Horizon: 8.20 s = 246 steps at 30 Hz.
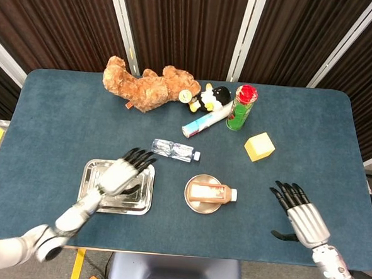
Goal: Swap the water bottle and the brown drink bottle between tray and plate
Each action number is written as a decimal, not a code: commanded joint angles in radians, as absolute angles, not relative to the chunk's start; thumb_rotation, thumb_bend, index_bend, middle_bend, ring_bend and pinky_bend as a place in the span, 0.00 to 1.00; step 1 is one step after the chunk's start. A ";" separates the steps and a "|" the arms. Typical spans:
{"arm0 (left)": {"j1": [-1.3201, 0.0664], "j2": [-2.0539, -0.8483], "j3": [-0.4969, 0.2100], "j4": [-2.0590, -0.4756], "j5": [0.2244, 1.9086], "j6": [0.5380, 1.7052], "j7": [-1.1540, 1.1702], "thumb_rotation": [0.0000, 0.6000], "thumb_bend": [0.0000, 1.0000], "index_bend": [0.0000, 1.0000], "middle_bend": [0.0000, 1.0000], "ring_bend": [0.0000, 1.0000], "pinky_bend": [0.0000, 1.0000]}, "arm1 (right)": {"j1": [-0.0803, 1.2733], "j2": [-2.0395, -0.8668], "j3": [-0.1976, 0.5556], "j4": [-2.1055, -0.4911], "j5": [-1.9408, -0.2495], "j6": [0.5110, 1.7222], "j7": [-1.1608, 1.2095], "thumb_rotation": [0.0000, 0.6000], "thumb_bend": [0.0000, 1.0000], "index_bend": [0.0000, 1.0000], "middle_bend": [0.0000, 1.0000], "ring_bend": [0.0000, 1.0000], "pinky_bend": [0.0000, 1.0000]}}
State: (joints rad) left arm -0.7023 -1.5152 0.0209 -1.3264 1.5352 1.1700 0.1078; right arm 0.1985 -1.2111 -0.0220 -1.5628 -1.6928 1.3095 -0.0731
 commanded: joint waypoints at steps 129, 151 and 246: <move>-0.222 -1.227 -0.064 -1.386 1.432 1.347 -0.022 1.00 0.37 0.00 0.00 0.00 0.05 | 1.214 -2.269 0.526 -0.591 -0.737 0.916 -0.840 1.00 0.34 0.49 0.47 0.36 0.55; -0.216 -1.221 -0.058 -1.402 1.454 1.367 -0.013 1.00 0.37 0.00 0.00 0.00 0.05 | 1.027 -2.076 0.393 -0.910 -0.954 1.119 -0.634 1.00 0.38 0.91 0.82 0.81 0.94; -0.425 -1.637 0.069 -1.704 1.679 0.971 0.280 1.00 0.33 0.00 0.00 0.00 0.14 | 0.193 -1.147 -0.134 -1.559 -1.709 1.560 0.167 1.00 0.19 0.00 0.00 0.00 0.07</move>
